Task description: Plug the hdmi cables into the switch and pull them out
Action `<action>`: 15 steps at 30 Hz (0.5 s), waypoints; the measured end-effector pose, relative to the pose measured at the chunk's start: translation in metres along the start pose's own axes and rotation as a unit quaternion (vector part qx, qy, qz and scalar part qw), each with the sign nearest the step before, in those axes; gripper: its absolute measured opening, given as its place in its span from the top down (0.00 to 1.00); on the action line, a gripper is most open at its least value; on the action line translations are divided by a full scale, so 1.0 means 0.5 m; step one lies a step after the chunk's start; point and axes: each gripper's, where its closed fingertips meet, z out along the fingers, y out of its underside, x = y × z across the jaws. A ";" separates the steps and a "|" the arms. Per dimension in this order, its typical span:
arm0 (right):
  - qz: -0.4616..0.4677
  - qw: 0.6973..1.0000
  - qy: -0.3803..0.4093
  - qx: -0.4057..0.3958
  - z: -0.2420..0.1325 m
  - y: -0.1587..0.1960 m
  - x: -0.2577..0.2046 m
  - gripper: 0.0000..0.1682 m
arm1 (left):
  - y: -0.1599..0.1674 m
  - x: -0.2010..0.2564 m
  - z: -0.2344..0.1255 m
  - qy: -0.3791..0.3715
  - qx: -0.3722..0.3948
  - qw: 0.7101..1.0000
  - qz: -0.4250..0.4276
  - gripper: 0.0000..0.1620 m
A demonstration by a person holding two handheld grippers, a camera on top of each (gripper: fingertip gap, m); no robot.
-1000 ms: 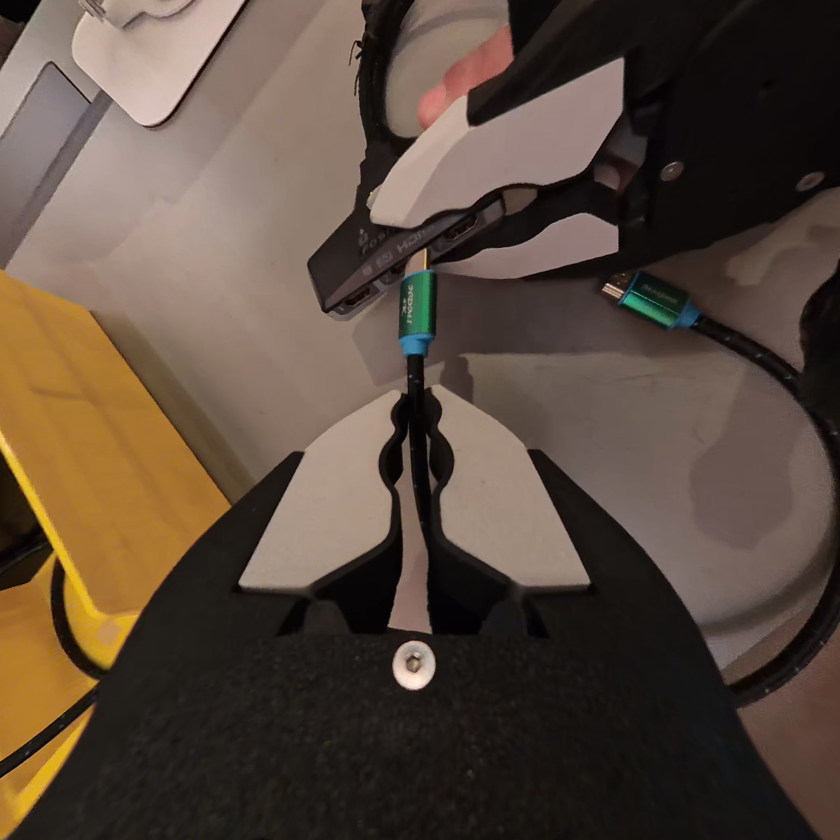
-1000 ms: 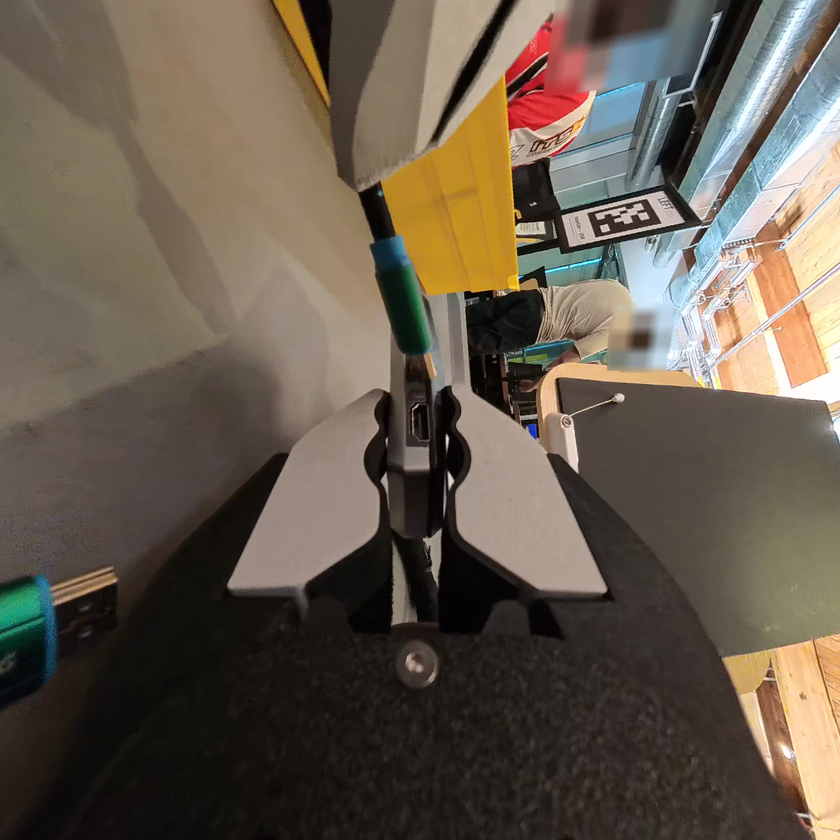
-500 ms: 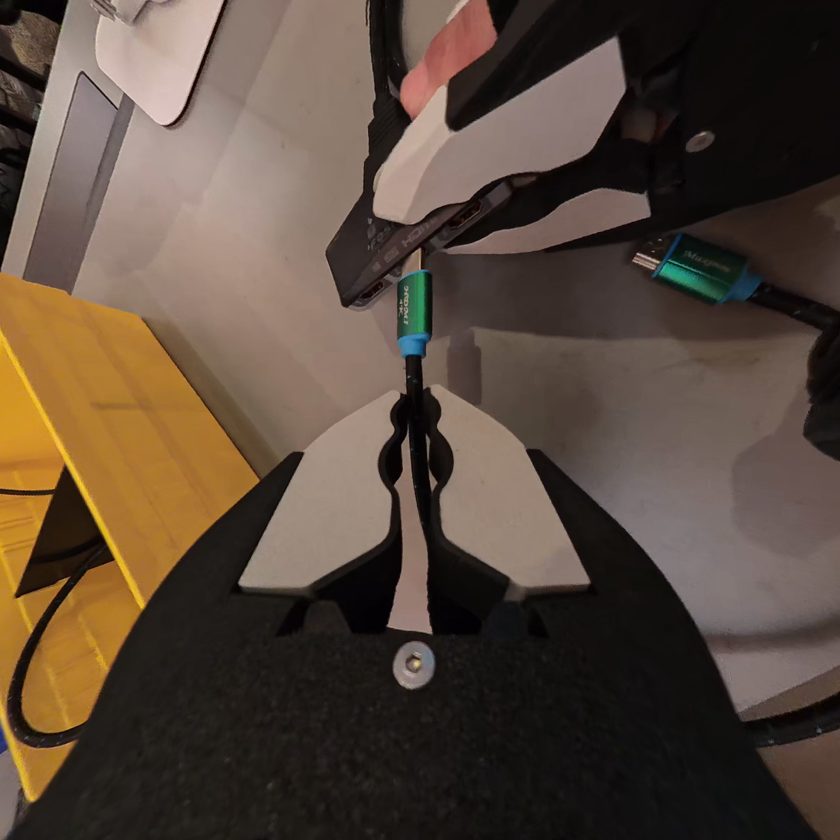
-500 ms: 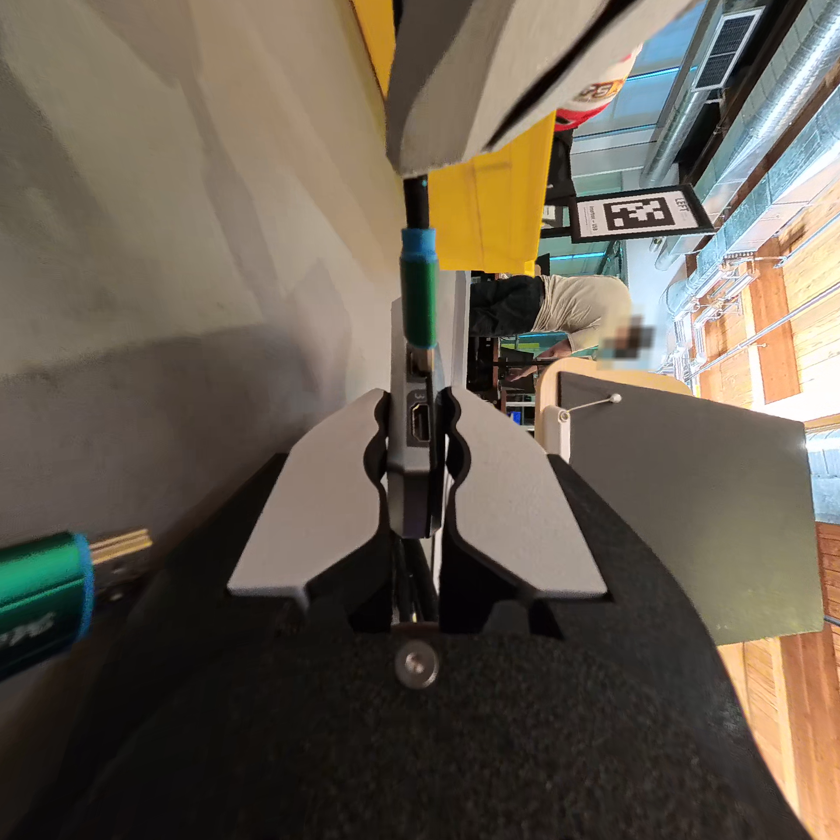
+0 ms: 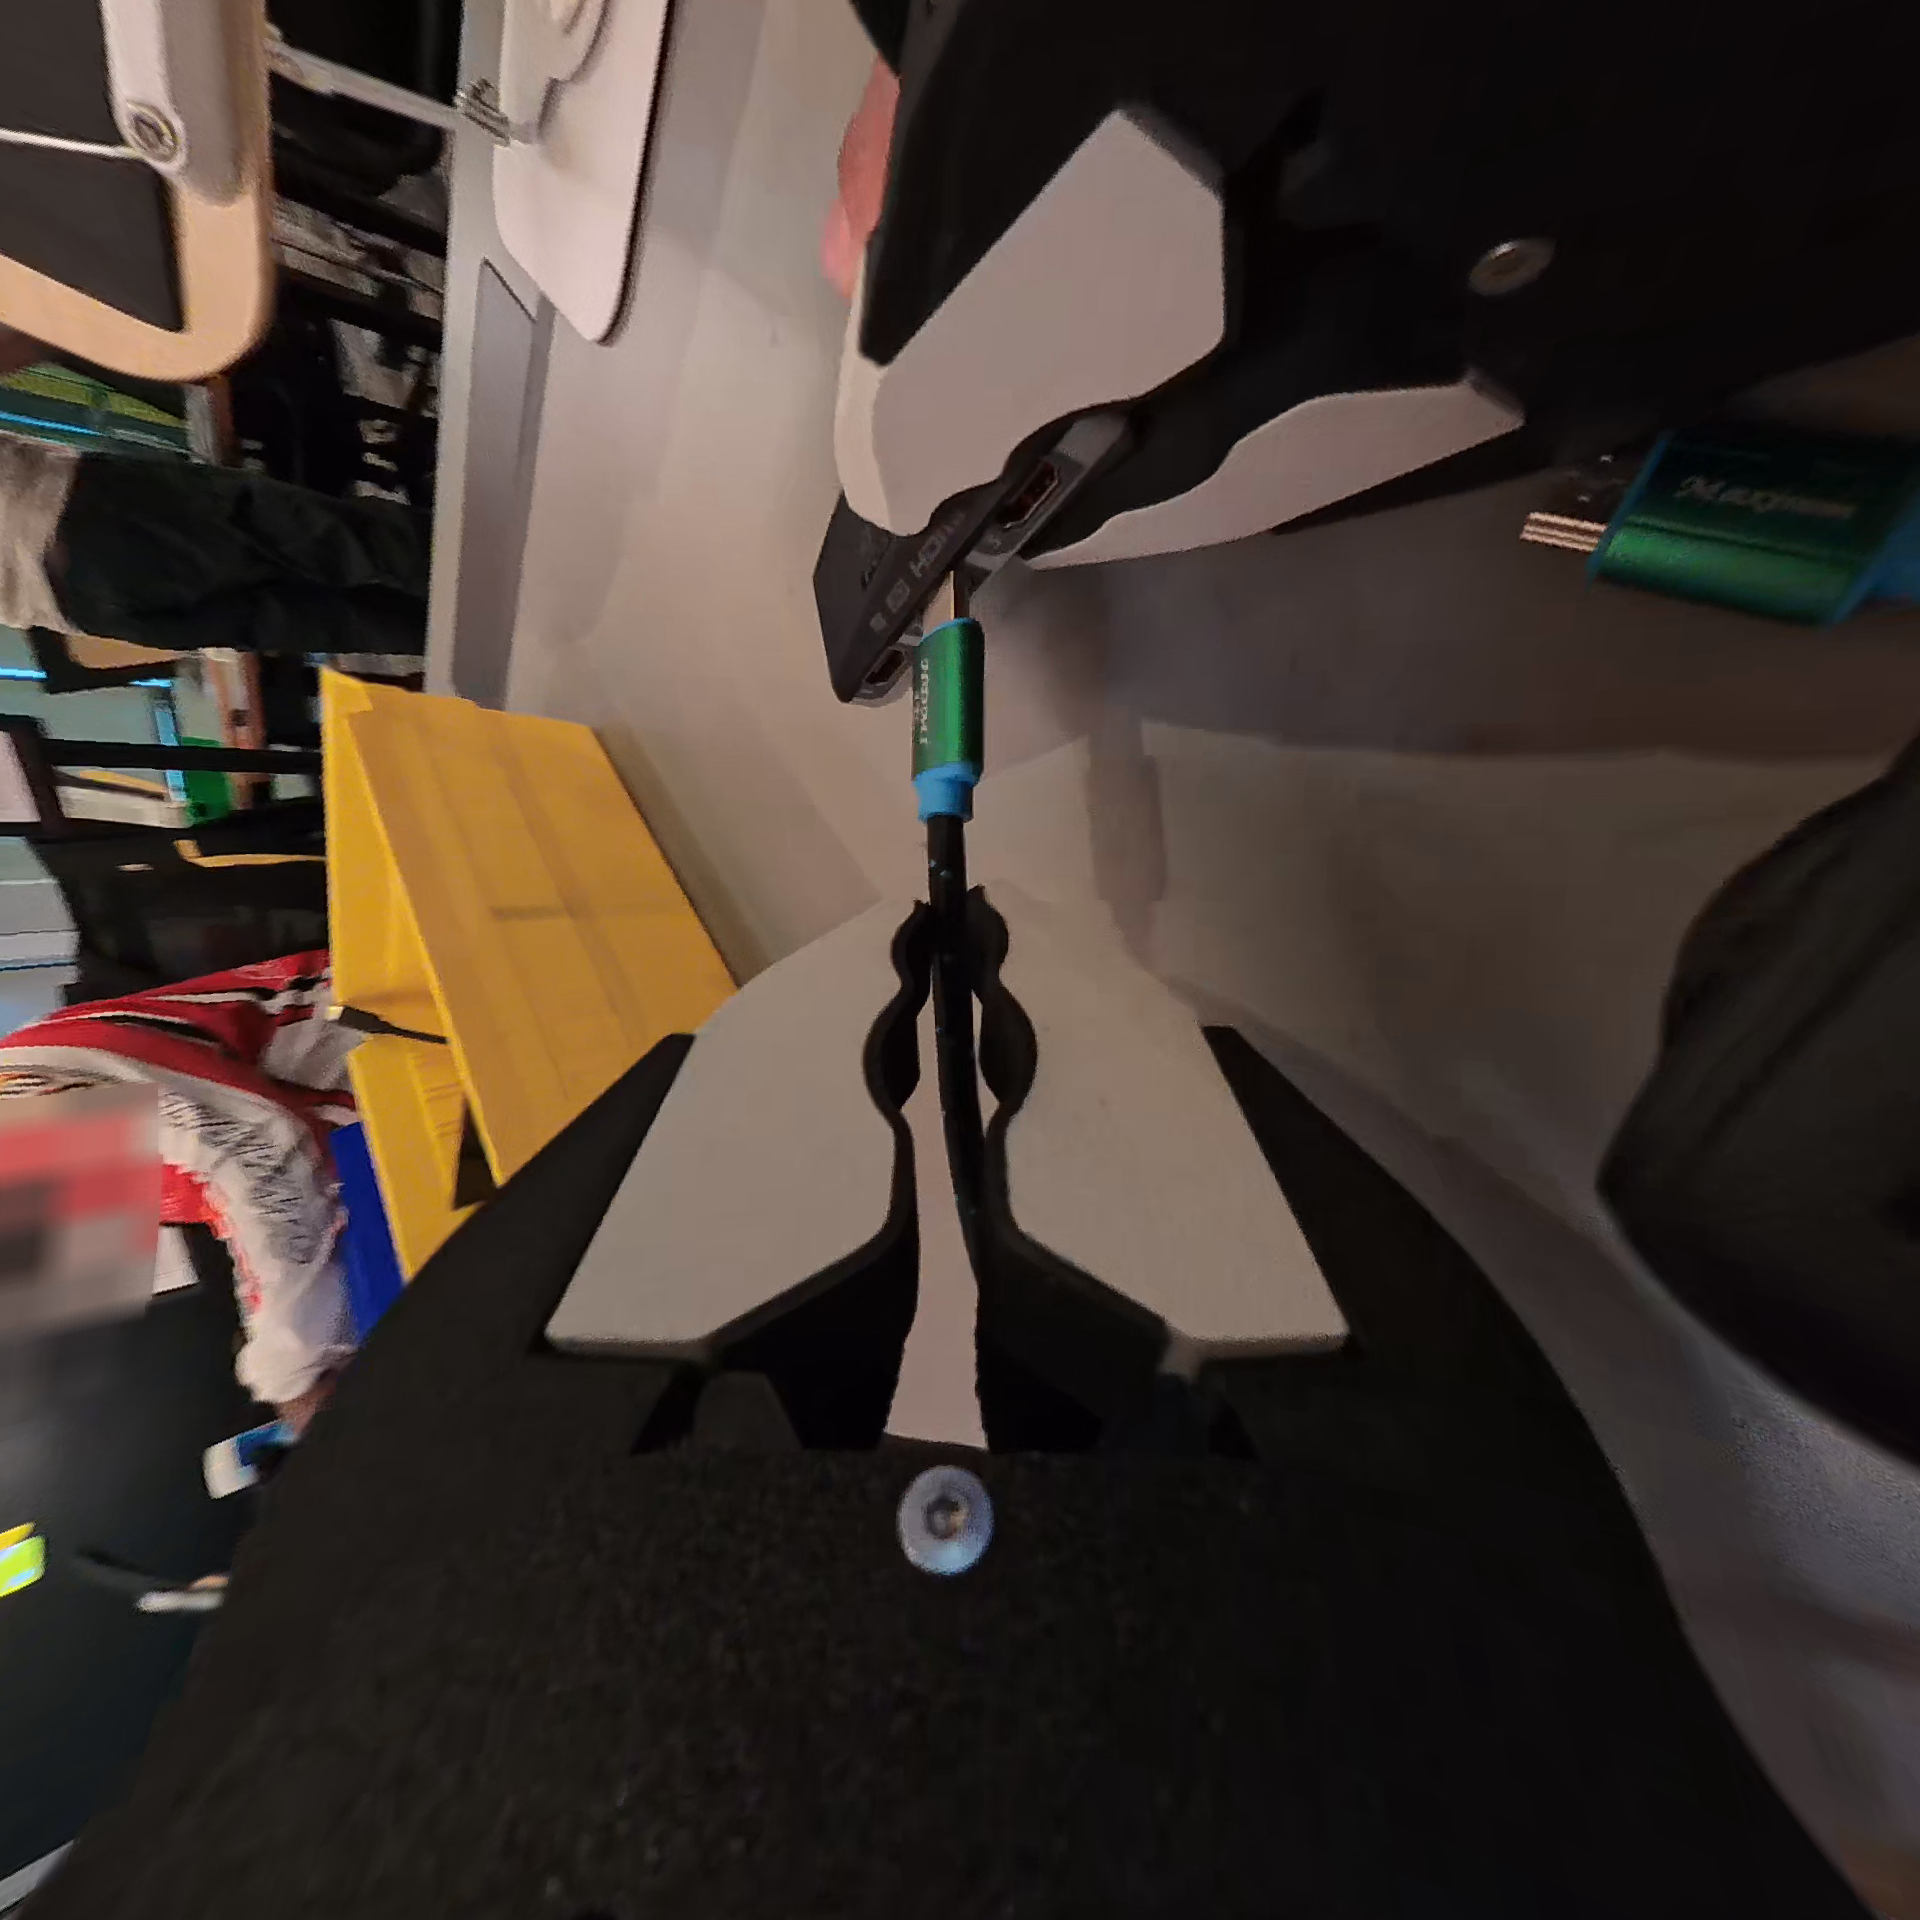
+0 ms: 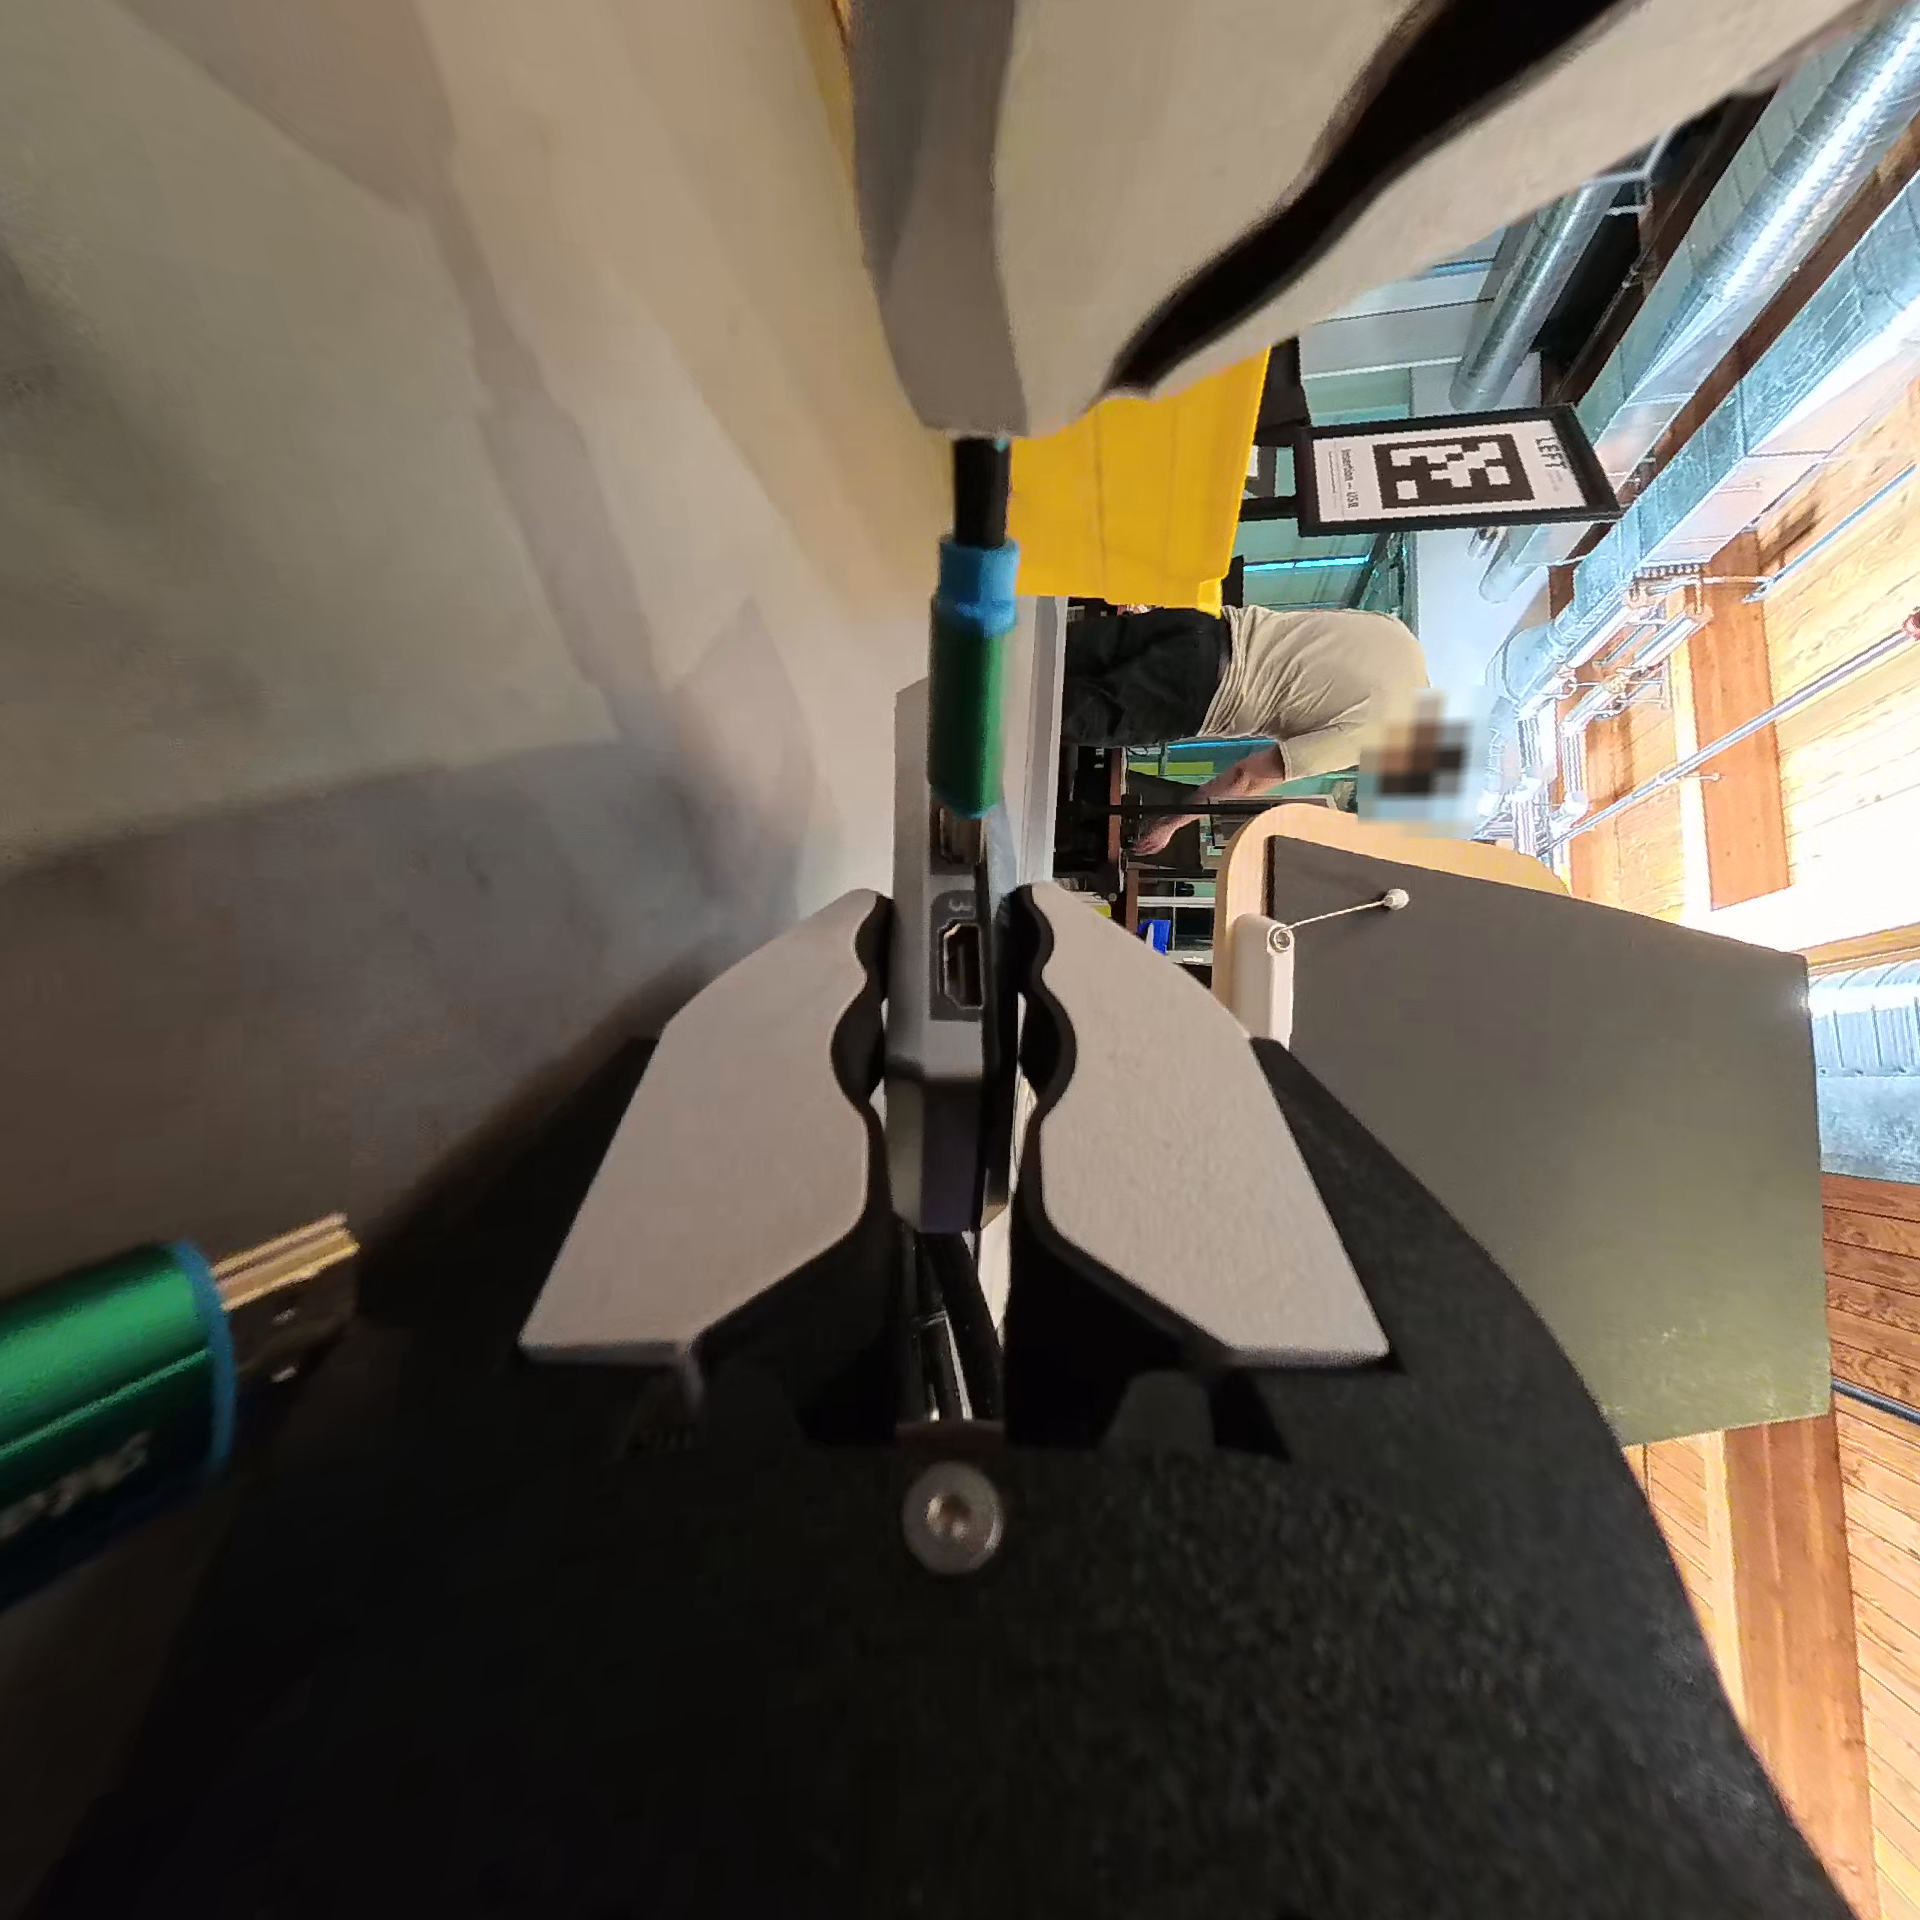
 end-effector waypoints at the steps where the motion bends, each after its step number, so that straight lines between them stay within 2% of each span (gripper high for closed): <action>1: 0.002 1.000 0.001 0.000 0.000 0.000 0.001 0.88 | -0.002 -0.001 -0.001 -0.013 -0.003 1.000 0.010 0.96; 6: 0.009 1.000 0.006 0.004 0.001 0.001 0.005 0.88 | -0.001 -0.007 0.001 -0.064 -0.021 0.996 0.054 0.96; 15: 0.017 1.000 0.009 0.010 0.002 -0.003 0.008 0.88 | 0.006 -0.016 0.005 -0.095 -0.037 0.992 0.069 0.96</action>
